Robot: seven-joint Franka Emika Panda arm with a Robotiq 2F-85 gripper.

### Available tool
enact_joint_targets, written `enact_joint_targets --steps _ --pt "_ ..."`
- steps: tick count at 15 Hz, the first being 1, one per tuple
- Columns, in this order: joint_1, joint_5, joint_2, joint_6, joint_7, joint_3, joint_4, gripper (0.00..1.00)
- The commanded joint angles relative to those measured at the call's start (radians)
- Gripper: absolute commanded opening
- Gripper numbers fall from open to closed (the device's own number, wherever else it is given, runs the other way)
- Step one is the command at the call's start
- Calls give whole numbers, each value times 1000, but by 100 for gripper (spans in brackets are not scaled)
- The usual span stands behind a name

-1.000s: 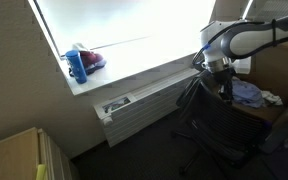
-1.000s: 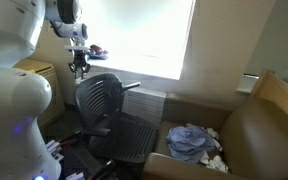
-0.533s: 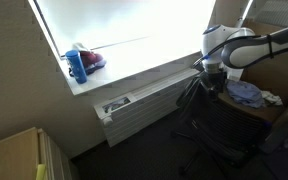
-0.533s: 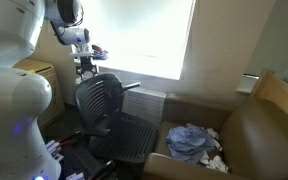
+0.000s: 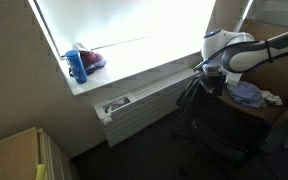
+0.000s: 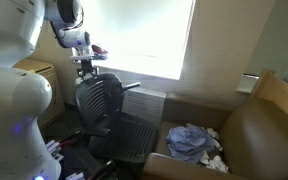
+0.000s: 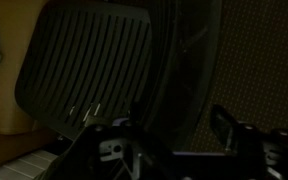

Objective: Turn the black chair to the left

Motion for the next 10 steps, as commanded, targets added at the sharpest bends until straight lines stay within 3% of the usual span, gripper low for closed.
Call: enact_joint_targets --steps 1,6,10 --pt "3 1 1 -49 -75 11 32 43" --pt "-22 31 17 -143 -254 47 61 12" --pt "-39 46 32 -187 -364 73 85 11"
